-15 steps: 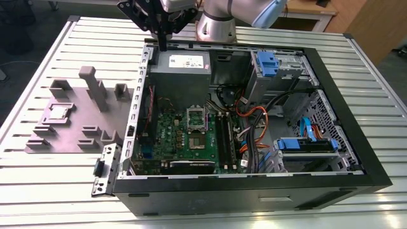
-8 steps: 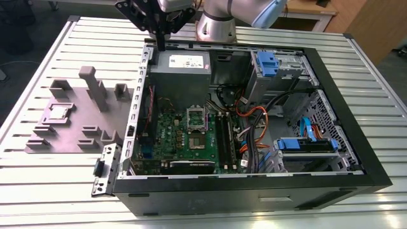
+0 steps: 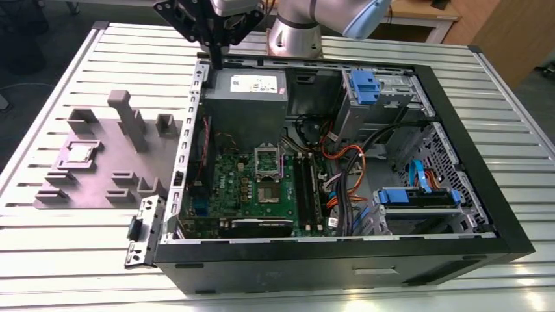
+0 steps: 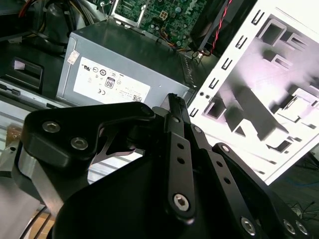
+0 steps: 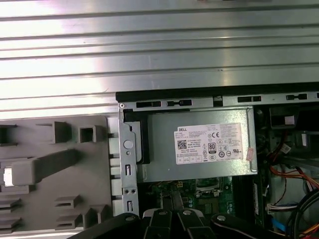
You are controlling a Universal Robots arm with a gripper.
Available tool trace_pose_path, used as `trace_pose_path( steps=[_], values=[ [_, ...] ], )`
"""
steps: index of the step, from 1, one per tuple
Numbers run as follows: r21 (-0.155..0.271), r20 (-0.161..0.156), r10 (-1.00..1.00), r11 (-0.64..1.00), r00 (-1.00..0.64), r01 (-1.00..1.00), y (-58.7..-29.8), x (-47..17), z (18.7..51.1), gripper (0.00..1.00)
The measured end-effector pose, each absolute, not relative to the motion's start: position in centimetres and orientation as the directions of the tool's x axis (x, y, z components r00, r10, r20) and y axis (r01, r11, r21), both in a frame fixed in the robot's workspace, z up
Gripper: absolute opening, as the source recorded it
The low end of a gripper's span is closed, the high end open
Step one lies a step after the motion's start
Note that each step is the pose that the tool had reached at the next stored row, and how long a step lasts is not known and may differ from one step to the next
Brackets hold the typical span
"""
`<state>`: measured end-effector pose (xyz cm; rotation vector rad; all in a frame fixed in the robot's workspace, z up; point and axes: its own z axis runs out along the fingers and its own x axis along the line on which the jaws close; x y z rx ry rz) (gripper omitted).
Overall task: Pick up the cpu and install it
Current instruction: 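Reach for the cpu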
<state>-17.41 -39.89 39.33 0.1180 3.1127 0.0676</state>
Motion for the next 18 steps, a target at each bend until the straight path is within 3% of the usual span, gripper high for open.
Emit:
trace_pose_path(
  steps=[18],
  values=[
    [0.044,-0.024,0.076,0.996,-0.997,0.075,-39.9,-18.6,39.3,0.11]
  ],
)
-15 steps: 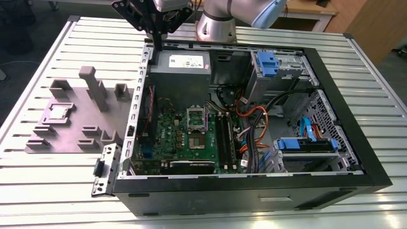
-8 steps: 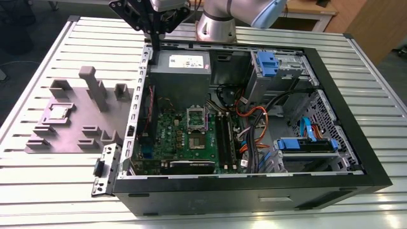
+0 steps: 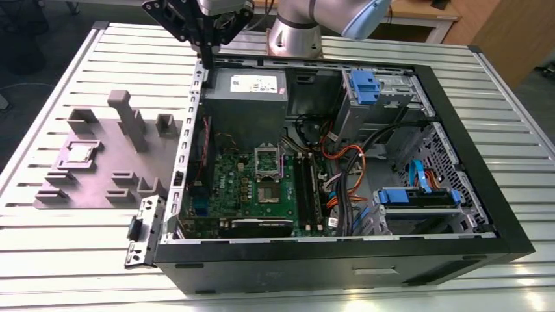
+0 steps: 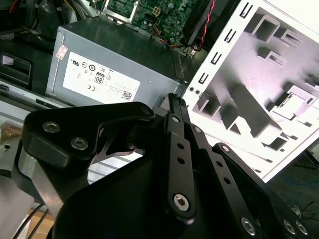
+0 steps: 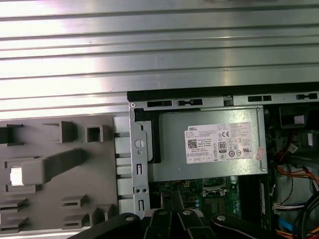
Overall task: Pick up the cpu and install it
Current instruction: 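Reach for the cpu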
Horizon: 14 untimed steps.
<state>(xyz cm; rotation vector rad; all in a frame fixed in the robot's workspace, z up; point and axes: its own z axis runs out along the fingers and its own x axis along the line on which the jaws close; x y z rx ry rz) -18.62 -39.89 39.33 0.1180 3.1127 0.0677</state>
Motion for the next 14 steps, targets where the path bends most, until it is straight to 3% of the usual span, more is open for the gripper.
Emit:
trace_pose_path(
  steps=[14],
  values=[
    [0.044,-0.024,0.076,0.996,-0.997,0.075,-39.89,-19.35,39.33,0.11]
  ],
)
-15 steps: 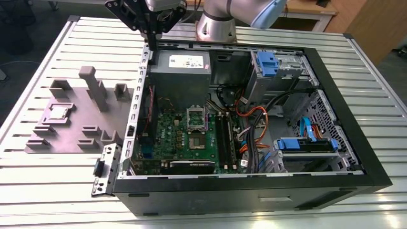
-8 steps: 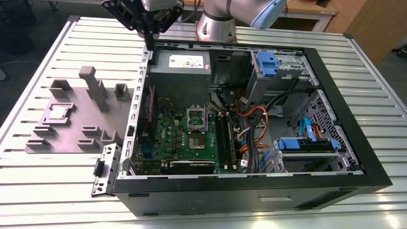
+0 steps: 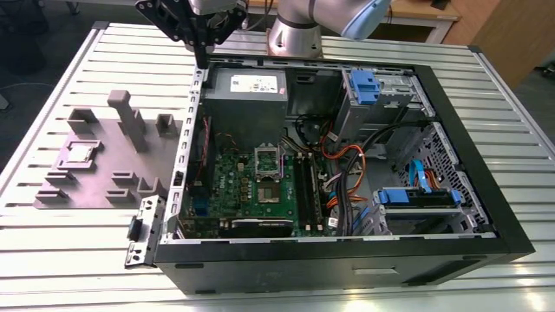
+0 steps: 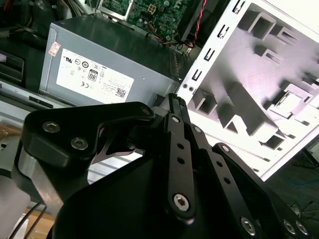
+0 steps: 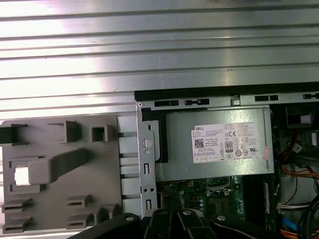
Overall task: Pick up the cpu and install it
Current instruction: 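Reach for the cpu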
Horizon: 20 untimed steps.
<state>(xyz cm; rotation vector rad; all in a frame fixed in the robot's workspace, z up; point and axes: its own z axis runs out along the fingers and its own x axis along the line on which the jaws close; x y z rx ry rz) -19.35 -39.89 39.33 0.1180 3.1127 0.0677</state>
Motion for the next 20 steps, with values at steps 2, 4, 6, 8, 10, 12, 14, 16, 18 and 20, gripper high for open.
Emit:
trace_pose_path(
  steps=[2,4,6,8,10,12,14,16,18,20],
  values=[
    [0.044,-0.024,0.076,0.996,-0.997,0.075,-39.89,-19.4,39.33,0.11],
    [0.044,-0.024,0.076,0.996,-0.997,0.075,-39.89,-19.46,39.33,0.11],
    [0.044,-0.024,0.076,0.996,-0.997,0.075,-39.89,-19.51,39.33,0.11],
    [0.044,-0.024,0.076,0.996,-0.997,0.075,-39.89,-19.57,39.33,0.11],
    [0.044,-0.024,0.076,0.996,-0.997,0.075,-39.89,-19.62,39.33,0.11],
    [0.044,-0.024,0.076,0.996,-0.997,0.075,-39.89,-19.67,39.33,0.11],
    [0.044,-0.024,0.076,0.996,-0.997,0.075,-39.89,-19.72,39.33,0.11],
    [0.044,-0.024,0.076,0.996,-0.997,0.075,-39.89,-19.77,39.33,0.11],
    [0.044,-0.024,0.076,0.996,-0.997,0.075,-39.89,-19.82,39.33,0.11],
    [0.044,-0.024,0.076,0.996,-0.997,0.075,-39.89,-19.88,39.33,0.11]
  ],
)
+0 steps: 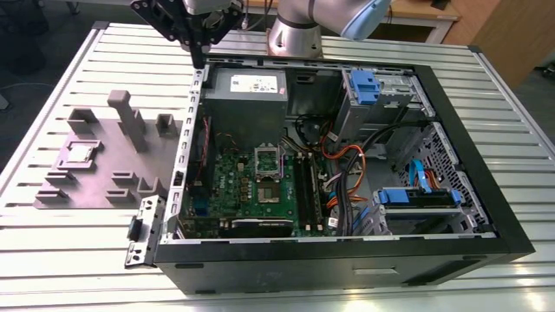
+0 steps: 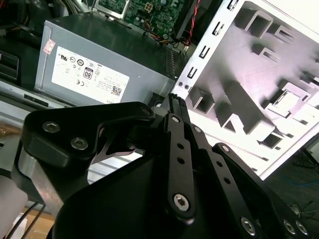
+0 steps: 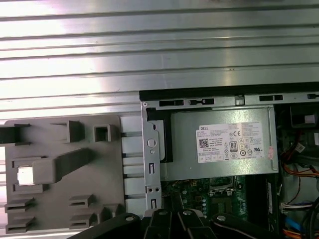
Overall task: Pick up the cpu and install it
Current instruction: 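Reach for the cpu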
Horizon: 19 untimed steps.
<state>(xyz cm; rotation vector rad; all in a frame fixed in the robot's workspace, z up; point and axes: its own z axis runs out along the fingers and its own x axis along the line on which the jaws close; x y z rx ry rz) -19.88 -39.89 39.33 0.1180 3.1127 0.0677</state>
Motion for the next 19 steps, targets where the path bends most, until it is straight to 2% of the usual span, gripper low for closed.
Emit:
trace_pose_path(
  steps=[19],
  values=[
    [0.044,-0.024,0.076,0.996,-0.997,0.075,-39.89,-20.5,39.33,0.11]
  ],
)
